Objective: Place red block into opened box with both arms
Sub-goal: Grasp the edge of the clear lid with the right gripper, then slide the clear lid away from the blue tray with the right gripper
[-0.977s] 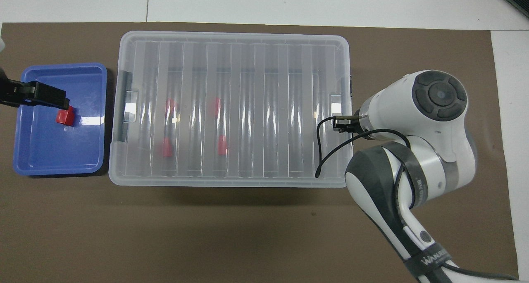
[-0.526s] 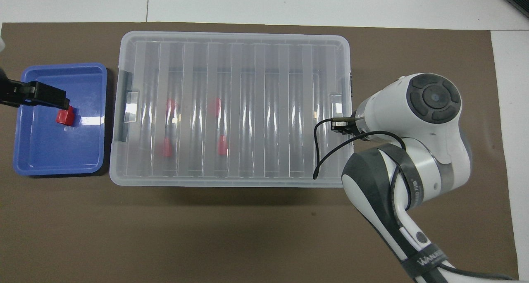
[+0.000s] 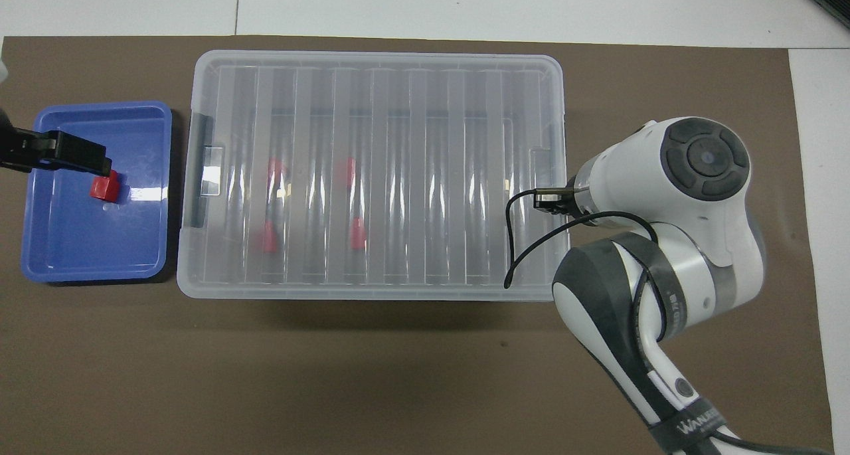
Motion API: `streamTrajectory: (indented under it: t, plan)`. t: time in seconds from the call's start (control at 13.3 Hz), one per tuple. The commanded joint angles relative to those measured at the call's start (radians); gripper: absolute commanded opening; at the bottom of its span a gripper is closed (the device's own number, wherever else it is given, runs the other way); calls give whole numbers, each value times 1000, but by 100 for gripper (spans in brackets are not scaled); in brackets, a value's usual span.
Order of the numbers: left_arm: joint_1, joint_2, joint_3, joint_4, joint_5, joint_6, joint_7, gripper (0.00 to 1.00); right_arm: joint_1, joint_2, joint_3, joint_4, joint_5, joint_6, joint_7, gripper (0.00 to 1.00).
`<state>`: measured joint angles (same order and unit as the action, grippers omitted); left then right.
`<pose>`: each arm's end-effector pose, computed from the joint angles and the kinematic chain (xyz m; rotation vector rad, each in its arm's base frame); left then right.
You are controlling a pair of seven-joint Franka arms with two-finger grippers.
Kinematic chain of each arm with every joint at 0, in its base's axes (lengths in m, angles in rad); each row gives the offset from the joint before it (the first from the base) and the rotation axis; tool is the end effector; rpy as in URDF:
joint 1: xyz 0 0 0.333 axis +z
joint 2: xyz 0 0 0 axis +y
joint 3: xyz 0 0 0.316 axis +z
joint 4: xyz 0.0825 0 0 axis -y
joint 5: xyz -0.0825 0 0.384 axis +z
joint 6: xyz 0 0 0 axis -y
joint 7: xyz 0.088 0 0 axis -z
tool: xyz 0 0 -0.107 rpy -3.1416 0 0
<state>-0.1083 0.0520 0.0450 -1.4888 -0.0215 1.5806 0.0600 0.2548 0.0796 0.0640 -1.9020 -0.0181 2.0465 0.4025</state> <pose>0.5710 -0.0392 0.6349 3.1158 -0.1928 0.0622 0.5581 0.1823 0.4628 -3.1253 0.1193 -0.1015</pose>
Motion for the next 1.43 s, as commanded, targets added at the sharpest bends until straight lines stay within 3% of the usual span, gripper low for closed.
streamTrajectory:
  t: [0.0,0.68,1.35]
  plan:
    - [4,-14,3,-15,-5,-5,-5,100,-16,-21,-3,3,6,0,-24,0]
    - [4,-14,1,-15,-5,-5,-6,100,-78,-29,-4,-2,6,-28,-131,0]
    - [4,-15,3,-15,-5,-5,-5,100,-235,-31,-6,-34,6,-66,-395,0]
